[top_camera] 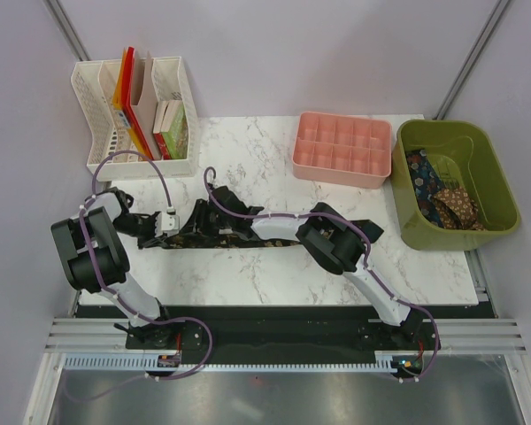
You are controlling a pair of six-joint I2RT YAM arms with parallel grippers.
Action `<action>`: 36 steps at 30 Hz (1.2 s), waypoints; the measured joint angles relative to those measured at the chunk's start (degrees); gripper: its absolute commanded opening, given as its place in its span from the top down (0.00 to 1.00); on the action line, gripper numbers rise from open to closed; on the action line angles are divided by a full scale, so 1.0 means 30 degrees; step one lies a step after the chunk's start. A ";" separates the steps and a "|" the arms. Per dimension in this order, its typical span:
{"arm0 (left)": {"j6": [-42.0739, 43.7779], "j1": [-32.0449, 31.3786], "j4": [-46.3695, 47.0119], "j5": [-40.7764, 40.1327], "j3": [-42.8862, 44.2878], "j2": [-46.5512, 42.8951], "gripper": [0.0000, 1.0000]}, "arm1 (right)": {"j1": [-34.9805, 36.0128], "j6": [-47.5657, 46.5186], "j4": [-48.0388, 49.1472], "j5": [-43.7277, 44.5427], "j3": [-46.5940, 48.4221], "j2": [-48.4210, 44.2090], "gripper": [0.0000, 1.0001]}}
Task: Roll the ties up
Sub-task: Roll the tie at the center of the board.
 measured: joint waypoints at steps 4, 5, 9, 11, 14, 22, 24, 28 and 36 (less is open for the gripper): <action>0.0000 0.0000 0.0000 0.0007 0.0000 0.0000 0.73 | 0.0066 0.0124 -0.0073 0.0066 -0.0051 0.0000 0.68; 0.0000 0.0000 0.0000 0.0007 0.0000 0.0000 0.73 | 0.0102 0.0124 -0.0073 0.0087 -0.0051 0.0000 0.72; 0.0000 0.0000 0.0000 0.0015 0.0000 -0.0007 0.72 | 0.0153 0.0255 -0.0160 0.0153 -0.0117 0.0022 0.87; -0.0022 0.0000 0.0007 0.0029 0.0000 -0.0015 0.71 | 0.0153 0.0350 -0.0357 0.0233 -0.0117 0.0044 0.95; -0.0109 -0.0015 -0.0036 0.0102 0.0044 -0.0131 0.69 | 0.0153 0.0313 -0.0670 0.0423 -0.0117 0.0044 1.00; -0.0175 -0.0211 -0.1137 0.0845 0.0794 -0.1355 0.68 | 0.0138 -0.0036 -0.1246 0.0729 -0.0117 0.0044 1.00; -0.0175 -0.0306 -0.1450 0.1093 0.0867 -0.1625 0.69 | 0.0138 -0.0102 -0.1268 0.0750 -0.0117 0.0044 1.00; -0.0233 -0.0583 -0.1843 0.1275 0.0874 -0.1763 0.71 | 0.0138 -0.0138 -0.1413 0.0780 -0.0117 0.0044 1.00; -0.1486 -0.2280 -0.1821 0.1872 0.0867 -0.1778 0.71 | 0.0117 -0.0248 -0.1625 0.0758 -0.0117 0.0175 1.00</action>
